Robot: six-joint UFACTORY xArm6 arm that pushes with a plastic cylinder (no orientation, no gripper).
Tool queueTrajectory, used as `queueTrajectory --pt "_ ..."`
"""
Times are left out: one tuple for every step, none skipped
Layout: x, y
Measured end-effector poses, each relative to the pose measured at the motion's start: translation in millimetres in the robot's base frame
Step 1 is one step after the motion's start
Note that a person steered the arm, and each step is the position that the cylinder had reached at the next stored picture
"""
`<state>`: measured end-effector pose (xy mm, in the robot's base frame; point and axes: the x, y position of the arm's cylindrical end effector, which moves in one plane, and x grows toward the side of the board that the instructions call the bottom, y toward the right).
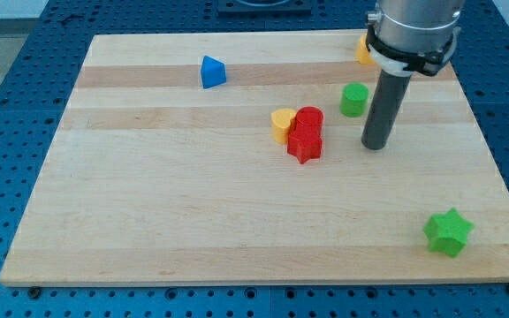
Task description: Slide the green circle towards the green star
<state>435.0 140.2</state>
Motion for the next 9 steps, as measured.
queueTrajectory --pt "-21.9 -18.9" --pt "-29.9 -42.5" --pt "-39.0 -70.7" --pt "-79.8 -62.6" --pt "-112.0 -47.4" --pt "-104.7 -22.2" --pt "-83.7 -10.5" --pt "-60.8 -7.9" --pt "-33.0 -10.5"
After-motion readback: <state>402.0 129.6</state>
